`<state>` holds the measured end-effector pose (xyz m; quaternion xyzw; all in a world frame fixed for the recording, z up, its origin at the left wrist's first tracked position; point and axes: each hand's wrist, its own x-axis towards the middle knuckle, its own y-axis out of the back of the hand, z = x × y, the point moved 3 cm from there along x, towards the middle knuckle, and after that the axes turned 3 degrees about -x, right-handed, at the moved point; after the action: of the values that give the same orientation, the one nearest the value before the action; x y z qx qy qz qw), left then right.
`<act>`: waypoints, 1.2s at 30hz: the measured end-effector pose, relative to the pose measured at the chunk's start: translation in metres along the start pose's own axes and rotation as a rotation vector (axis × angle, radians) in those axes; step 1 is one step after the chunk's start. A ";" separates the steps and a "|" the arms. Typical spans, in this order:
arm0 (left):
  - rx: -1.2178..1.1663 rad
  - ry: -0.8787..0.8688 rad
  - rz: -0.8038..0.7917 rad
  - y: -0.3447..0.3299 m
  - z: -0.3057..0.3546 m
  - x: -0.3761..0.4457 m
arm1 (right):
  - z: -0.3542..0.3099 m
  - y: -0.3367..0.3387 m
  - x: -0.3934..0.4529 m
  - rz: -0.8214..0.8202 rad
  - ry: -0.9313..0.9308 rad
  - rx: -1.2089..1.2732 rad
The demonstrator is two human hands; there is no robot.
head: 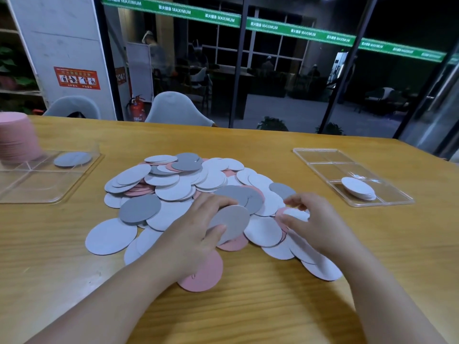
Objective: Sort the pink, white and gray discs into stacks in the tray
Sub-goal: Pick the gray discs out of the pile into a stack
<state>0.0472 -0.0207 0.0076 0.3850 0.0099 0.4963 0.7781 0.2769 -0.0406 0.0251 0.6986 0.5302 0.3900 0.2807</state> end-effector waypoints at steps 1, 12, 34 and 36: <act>-0.007 0.004 -0.002 0.000 -0.001 0.000 | 0.005 0.002 -0.001 -0.033 -0.030 -0.068; -0.034 0.004 0.024 0.000 0.000 0.000 | 0.029 -0.001 -0.001 -0.152 -0.166 -0.159; -0.045 -0.047 0.042 -0.003 0.001 0.000 | 0.026 -0.006 -0.006 0.138 -0.128 -0.055; -0.047 -0.049 0.045 -0.003 0.001 0.000 | 0.022 -0.004 -0.008 0.183 -0.104 -0.039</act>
<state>0.0496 -0.0216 0.0066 0.3788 -0.0296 0.5041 0.7756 0.2928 -0.0464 0.0080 0.7578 0.4410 0.3876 0.2846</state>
